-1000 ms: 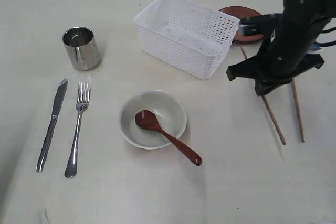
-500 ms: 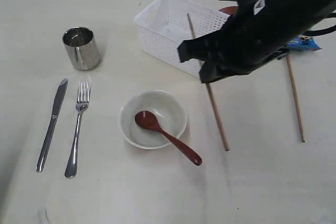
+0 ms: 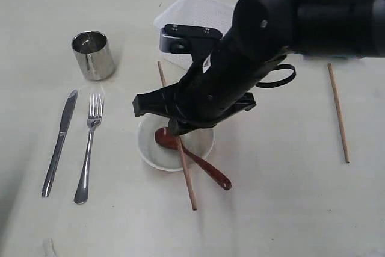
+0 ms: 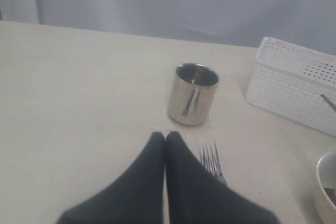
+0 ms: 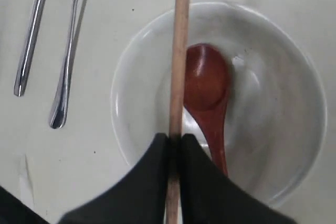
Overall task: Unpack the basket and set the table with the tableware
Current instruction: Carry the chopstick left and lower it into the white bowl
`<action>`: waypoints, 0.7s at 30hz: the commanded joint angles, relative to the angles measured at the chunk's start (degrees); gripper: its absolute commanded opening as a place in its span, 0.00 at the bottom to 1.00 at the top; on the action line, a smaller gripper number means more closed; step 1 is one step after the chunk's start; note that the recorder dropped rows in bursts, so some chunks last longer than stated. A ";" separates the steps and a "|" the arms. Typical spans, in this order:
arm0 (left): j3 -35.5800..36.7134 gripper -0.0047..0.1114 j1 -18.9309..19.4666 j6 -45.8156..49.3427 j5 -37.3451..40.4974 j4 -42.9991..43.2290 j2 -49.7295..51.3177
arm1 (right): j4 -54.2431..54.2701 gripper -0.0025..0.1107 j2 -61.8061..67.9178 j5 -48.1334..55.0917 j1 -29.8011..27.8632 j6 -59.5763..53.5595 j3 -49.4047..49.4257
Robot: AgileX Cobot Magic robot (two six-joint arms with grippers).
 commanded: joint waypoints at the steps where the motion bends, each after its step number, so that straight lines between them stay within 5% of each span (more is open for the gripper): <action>1: 0.16 0.04 0.06 0.03 -0.54 -0.20 -0.21 | 0.18 0.02 3.74 0.00 0.06 0.97 -3.06; 15: 0.16 0.04 0.06 0.03 -0.54 -0.20 -0.21 | -1.20 0.03 7.57 -0.12 -0.08 4.35 -4.81; 19: 0.16 0.04 0.06 0.03 -0.54 -0.20 -0.21 | -1.93 0.30 7.57 0.21 -0.08 4.81 -4.81; 21: 0.16 0.04 0.06 0.03 -0.54 -0.20 -0.21 | -1.93 0.31 7.57 -0.18 -0.08 4.81 -4.81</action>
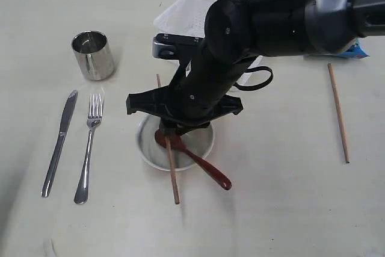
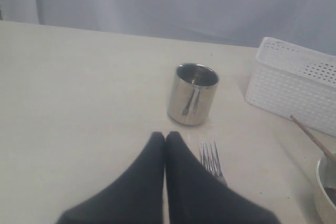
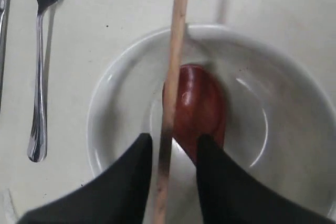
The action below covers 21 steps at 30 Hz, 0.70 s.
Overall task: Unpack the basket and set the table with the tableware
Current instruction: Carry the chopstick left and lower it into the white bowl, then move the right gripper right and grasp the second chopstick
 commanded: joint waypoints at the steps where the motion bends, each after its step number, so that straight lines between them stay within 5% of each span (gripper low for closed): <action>1: 0.16 0.04 0.06 0.03 -0.54 -0.20 -0.21 | -0.63 0.31 -0.25 -0.30 -0.08 0.25 -0.33; 13: 0.16 0.04 0.06 0.03 -0.54 -0.20 -0.21 | -9.31 0.31 -12.89 3.84 -1.30 0.95 -1.66; 21: 0.16 0.04 0.06 0.03 -0.54 -0.20 -0.21 | -29.83 0.31 -20.15 18.09 -16.61 5.34 -1.66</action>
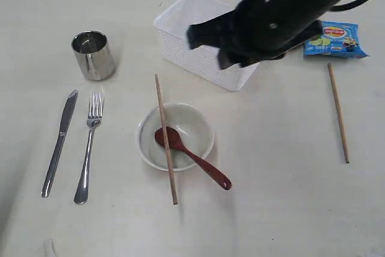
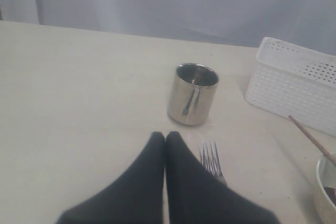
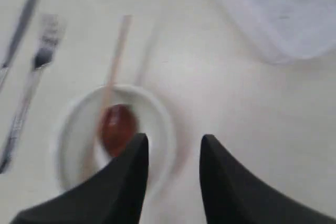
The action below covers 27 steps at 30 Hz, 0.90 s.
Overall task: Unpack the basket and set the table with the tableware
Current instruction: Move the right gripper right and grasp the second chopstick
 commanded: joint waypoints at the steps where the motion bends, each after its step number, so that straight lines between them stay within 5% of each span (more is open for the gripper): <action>1: 0.16 0.04 0.06 0.03 -0.54 -0.20 -0.21 | -11.25 0.31 -1.72 7.56 -10.54 1.01 -0.25; 11: 0.16 0.04 0.06 0.03 -0.54 -0.20 -0.21 | -12.45 0.31 7.61 1.80 -34.79 0.19 2.10; 27: 0.16 0.04 0.06 0.03 -0.54 -0.20 -0.21 | -7.95 0.31 24.52 -4.09 -37.20 -6.24 2.10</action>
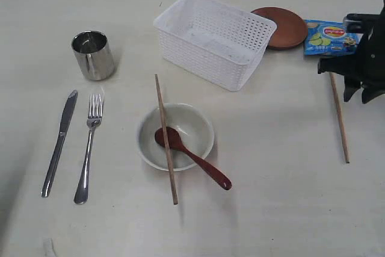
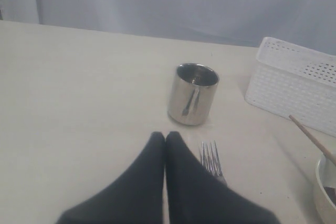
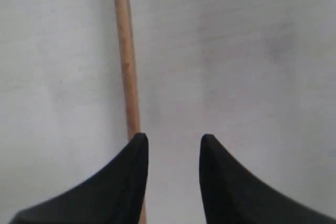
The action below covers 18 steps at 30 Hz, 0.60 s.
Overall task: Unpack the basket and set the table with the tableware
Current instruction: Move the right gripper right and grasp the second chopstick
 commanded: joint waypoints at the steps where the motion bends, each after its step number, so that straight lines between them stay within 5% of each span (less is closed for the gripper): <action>1: 0.16 0.04 0.06 0.03 -0.54 -0.20 -0.21 | 4.35 0.31 1.93 -2.05 -0.34 -4.60 0.02; 18: 0.16 0.04 0.06 0.03 -0.54 -0.20 -0.21 | 7.49 0.31 2.20 -6.59 -0.34 -8.34 0.02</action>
